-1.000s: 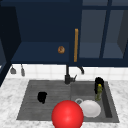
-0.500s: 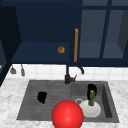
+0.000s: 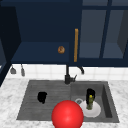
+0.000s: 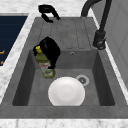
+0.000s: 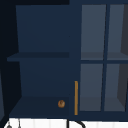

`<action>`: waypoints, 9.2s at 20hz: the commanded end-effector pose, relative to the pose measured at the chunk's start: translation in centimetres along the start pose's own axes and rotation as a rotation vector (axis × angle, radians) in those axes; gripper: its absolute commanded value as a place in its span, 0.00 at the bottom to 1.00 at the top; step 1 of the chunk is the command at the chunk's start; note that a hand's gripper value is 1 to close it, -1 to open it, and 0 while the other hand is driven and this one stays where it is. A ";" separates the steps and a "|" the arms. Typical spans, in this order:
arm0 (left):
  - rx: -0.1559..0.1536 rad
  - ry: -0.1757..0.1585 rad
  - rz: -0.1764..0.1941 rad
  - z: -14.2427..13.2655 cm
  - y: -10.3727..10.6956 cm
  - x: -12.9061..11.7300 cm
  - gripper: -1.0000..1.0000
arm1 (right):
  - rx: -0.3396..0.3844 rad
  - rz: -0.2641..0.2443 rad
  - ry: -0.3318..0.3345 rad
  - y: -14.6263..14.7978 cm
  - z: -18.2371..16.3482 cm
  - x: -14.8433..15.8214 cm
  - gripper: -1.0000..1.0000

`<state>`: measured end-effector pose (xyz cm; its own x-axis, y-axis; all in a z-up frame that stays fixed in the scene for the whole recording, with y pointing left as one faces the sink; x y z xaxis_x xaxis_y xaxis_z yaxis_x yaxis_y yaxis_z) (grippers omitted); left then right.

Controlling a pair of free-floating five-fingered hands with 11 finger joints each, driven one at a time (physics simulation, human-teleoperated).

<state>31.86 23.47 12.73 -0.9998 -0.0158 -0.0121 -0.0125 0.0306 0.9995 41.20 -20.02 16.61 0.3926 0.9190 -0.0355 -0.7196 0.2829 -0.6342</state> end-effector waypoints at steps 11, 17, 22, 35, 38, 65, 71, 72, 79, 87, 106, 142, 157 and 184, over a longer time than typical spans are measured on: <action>0.000 0.000 0.000 0.0 0.0 0.0 0.50 | -0.043 0.008 -0.028 2.2 -5.4 -0.1 1.00; 0.000 0.000 0.000 0.0 0.0 0.0 0.50 | -0.063 -0.012 -0.033 2.0 -6.7 -0.3 1.00; 0.000 0.000 0.000 0.0 0.0 0.0 0.50 | -0.049 0.001 -0.013 2.0 -9.2 0.5 1.00; 0.000 0.000 0.000 0.0 0.0 0.0 0.50 | -0.030 -0.005 -0.018 2.8 -18.1 1.6 1.00; 0.000 0.000 0.000 0.0 0.0 0.0 0.50 | 0.026 0.021 -0.021 2.1 -19.9 2.1 1.00; 0.000 0.000 0.000 0.0 0.0 0.0 0.50 | 0.117 0.104 0.018 -0.2 -18.0 3.6 0.00; 0.000 0.000 0.000 0.0 0.0 0.0 0.50 | 0.131 0.137 0.023 -0.4 -18.1 3.6 0.00; 0.000 0.000 0.000 0.0 0.0 0.0 0.50 | 0.136 0.139 0.023 -0.3 -18.0 3.7 0.00; 0.000 0.000 0.000 0.0 0.0 0.0 0.50 | 0.141 0.139 0.024 -0.4 -17.4 4.4 0.00; 0.000 0.000 0.000 0.0 0.0 0.0 0.50 | 0.138 0.143 0.033 -2.2 -14.3 5.3 0.00; 0.000 0.000 0.000 0.0 0.0 0.0 0.50 | 0.056 0.124 0.014 -6.0 -4.8 6.5 0.00; 0.000 0.000 0.000 0.0 0.0 0.0 0.50 | -0.215 0.001 -0.250 -6.1 5.2 2.7 0.00; 0.000 0.000 0.000 0.0 0.0 0.0 0.50 | -0.248 -0.014 -0.349 -2.0 11.1 1.0 0.00; 0.000 0.000 0.000 0.0 0.0 0.0 0.50 | -0.488 -0.136 -0.379 5.5 25.8 -4.6 0.00</action>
<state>31.86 23.47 12.73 -0.9998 -0.0158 -0.0121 -0.0125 0.0306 0.9995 22.13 -15.63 32.16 0.1901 0.9454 0.2646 -0.3566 0.3176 -0.8786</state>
